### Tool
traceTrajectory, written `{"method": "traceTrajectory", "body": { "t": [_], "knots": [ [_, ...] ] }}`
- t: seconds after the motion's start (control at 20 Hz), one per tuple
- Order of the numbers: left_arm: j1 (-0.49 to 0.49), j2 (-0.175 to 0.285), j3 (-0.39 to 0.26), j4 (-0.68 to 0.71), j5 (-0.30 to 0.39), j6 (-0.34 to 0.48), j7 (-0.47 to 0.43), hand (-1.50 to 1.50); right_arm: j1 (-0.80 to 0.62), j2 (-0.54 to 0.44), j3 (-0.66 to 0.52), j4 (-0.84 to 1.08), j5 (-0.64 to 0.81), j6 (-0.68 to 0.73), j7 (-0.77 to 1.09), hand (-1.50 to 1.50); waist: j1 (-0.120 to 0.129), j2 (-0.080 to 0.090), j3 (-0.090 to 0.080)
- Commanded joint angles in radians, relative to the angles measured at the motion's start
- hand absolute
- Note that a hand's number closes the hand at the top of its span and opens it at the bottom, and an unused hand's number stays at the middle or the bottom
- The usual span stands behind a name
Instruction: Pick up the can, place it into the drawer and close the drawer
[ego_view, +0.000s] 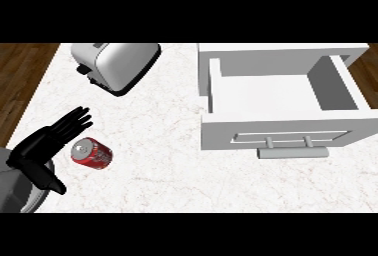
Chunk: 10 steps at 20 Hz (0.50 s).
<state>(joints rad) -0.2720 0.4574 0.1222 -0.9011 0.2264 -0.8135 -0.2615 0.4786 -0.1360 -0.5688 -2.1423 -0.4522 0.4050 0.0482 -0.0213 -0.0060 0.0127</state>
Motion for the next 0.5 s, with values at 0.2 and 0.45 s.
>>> {"method": "traceTrajectory", "body": {
  "t": [0.2, 0.45],
  "knots": [
    [-0.070, 0.017, -0.007, 0.247, -0.123, -0.030, -0.158, -1.50, -0.040, -0.044, -0.058, 0.037, -0.040, 0.019, 0.028, -1.50, 0.001, 0.011, -0.015],
    [-0.085, 0.010, -0.016, 0.353, -0.158, -0.033, -0.238, -1.50, -0.027, -0.025, -0.060, -0.023, -0.081, 0.019, 0.054, -1.50, -0.004, 0.012, -0.015]
  ]
}}
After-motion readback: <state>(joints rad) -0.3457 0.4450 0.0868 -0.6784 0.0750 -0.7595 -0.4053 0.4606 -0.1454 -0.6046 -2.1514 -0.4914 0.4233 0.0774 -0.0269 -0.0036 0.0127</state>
